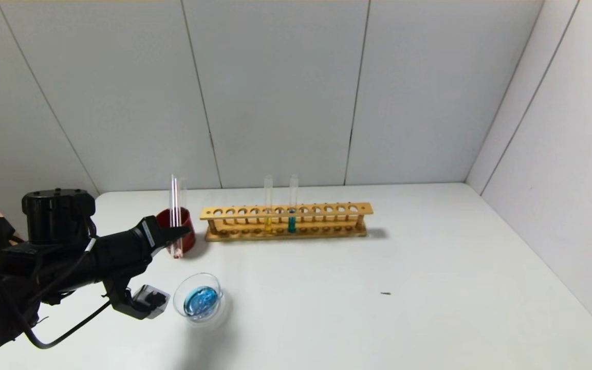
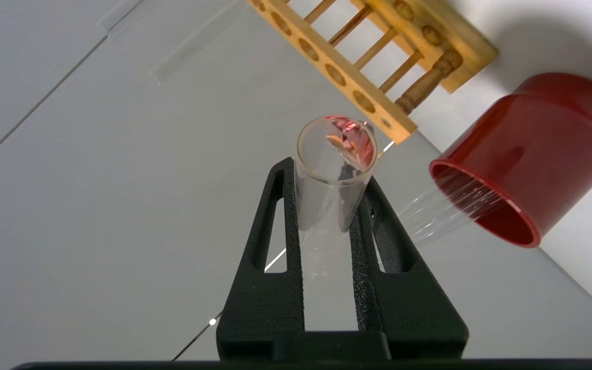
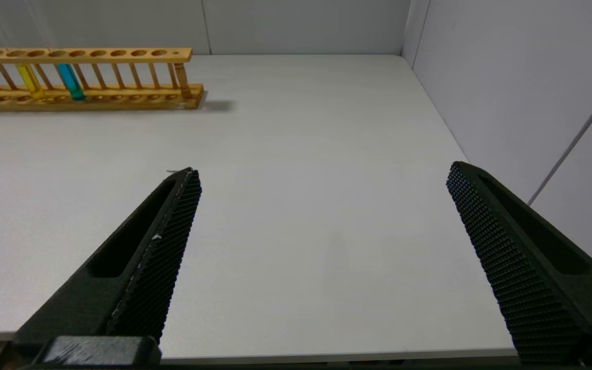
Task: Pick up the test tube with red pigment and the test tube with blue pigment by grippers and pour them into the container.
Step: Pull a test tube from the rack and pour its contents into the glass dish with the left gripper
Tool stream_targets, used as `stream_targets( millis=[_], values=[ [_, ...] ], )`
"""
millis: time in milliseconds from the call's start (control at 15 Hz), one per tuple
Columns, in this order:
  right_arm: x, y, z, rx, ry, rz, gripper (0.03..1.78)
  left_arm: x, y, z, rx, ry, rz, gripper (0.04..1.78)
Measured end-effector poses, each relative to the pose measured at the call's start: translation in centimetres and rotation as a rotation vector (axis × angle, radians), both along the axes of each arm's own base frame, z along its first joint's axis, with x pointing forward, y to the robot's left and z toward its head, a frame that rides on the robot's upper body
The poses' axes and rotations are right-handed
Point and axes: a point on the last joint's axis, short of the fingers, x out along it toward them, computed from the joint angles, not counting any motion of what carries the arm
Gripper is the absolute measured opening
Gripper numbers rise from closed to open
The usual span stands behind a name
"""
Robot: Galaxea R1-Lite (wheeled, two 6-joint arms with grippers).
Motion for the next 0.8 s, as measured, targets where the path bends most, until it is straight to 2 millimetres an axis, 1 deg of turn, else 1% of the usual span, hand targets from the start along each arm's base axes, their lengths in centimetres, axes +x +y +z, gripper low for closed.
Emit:
stream_targets(
  millis=[200,333,467,800],
  values=[
    [0.0,0.0,0.0,0.0,0.0,0.0,1.75,-0.5,0.0,-0.3,0.018,-0.01,0.025,0.31],
    [0.0,0.0,0.0,0.0,0.0,0.0,1.75,-0.9,-0.3,-0.6,0.031,-0.015,0.035,0.31],
    [0.0,0.0,0.0,0.0,0.0,0.0,1.75,-0.9,-0.7,-0.8,0.049,-0.016,0.034,0.31],
    [0.0,0.0,0.0,0.0,0.0,0.0,1.75,-0.7,-1.0,-0.9,0.075,-0.037,0.022,0.31]
  ],
)
